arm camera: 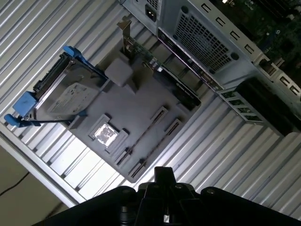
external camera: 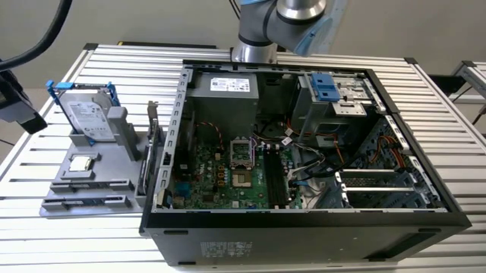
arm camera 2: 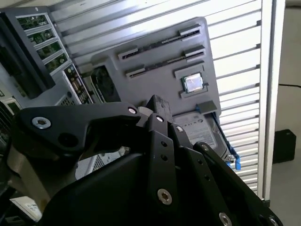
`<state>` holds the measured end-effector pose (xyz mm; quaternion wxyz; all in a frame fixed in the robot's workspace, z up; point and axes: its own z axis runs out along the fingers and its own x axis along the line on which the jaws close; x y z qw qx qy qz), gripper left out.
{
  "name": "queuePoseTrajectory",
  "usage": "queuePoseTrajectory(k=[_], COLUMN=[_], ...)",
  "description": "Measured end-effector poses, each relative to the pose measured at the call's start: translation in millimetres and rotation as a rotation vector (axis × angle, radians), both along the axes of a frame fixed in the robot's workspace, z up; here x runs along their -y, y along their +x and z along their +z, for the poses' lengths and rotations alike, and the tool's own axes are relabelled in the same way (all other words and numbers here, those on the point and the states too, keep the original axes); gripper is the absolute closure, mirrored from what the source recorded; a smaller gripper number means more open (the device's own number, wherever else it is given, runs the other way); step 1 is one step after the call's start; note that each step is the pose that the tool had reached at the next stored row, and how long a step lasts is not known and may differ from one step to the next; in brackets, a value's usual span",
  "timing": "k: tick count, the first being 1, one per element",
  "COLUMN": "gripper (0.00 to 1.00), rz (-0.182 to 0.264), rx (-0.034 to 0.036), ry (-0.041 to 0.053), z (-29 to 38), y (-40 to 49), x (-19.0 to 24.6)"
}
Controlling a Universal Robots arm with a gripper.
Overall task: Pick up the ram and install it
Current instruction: 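Pick up the ram and move it above insertion slot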
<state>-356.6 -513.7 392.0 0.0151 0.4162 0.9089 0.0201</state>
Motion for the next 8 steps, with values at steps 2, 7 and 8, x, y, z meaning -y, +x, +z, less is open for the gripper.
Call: queuePoseTrajectory(k=[2,7,8], gripper=[1.0,1.0,1.0], rz=[-0.027,-0.091,-0.105], rx=[0.0,0.0,0.0], ry=[0.0,0.0,0.0], z=[0.0,0.0,0.0], y=[0.0,0.0,0.0], x=[0.0,0.0,0.0])
